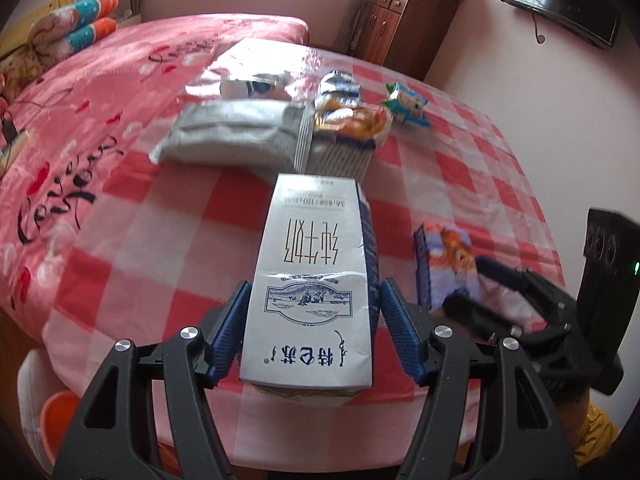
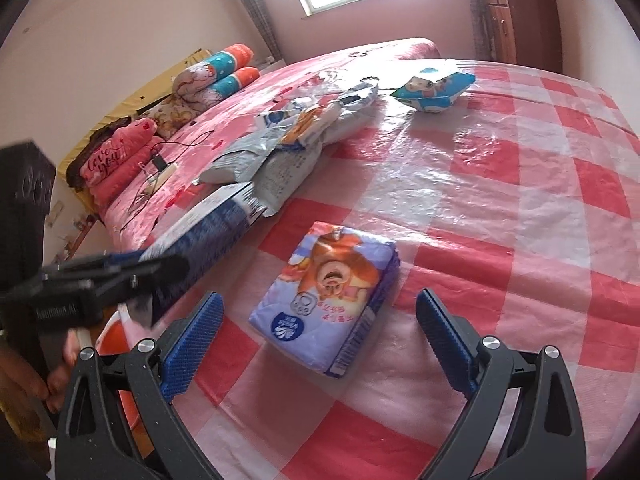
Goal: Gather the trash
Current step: 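Grasp the Vinda tissue pack with the right gripper while the left gripper holds the carton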
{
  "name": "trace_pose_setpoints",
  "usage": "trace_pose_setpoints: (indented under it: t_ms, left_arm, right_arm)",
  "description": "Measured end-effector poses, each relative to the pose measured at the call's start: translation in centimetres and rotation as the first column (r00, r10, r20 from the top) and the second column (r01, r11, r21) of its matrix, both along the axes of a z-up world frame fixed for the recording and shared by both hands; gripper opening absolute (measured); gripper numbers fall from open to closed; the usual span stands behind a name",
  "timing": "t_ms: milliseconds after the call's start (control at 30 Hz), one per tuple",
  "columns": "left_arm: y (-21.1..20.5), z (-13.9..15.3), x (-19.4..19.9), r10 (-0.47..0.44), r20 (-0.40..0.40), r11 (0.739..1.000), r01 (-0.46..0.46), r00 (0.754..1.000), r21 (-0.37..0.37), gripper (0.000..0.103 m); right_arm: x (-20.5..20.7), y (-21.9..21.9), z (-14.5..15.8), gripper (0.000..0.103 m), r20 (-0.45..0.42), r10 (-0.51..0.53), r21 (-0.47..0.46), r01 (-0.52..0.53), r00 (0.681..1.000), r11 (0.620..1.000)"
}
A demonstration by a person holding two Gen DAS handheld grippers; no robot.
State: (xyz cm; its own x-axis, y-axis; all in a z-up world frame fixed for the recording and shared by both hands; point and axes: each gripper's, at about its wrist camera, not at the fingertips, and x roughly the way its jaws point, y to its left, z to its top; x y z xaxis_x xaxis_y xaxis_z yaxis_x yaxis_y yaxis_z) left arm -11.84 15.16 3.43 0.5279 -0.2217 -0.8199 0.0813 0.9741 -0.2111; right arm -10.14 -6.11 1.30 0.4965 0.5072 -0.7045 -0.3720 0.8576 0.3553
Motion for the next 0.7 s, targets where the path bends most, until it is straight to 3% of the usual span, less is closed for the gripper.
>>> trace_pose_setpoints:
  t_ms: [200, 300, 500, 700]
  left_arm:
    - [0.1, -1.1, 0.1, -0.011, -0.016, 1.000, 0.011, 1.000, 0.000, 0.069]
    - [0.0, -1.1, 0.4, -0.015, -0.006, 1.000, 0.015, 1.000, 0.025, 0.072]
    - [-0.2, -1.9, 1.2, -0.007, -0.005, 0.997, 0.007, 1.000, 0.072, 0.073]
    - [-0.3, -2.2, 1.2, 0.012, 0.009, 0.998, -0.013, 1.000, 0.066, 0.066]
  right_arm:
    - [0.4, 1.2, -0.1, 0.096, 0.012, -0.003, -0.094, 0.004, 1.000, 0.996]
    - [0.6, 1.6, -0.1, 0.088, 0.024, -0.015, -0.142, 0.018, 1.000, 0.990]
    - [1.0, 2.4, -0.2, 0.087, 0.034, -0.012, -0.197, 0.019, 0.999, 0.980]
    - [1.2, 3.4, -0.3, 0.079, 0.047, 0.002, -0.251, 0.010, 0.999, 0.968]
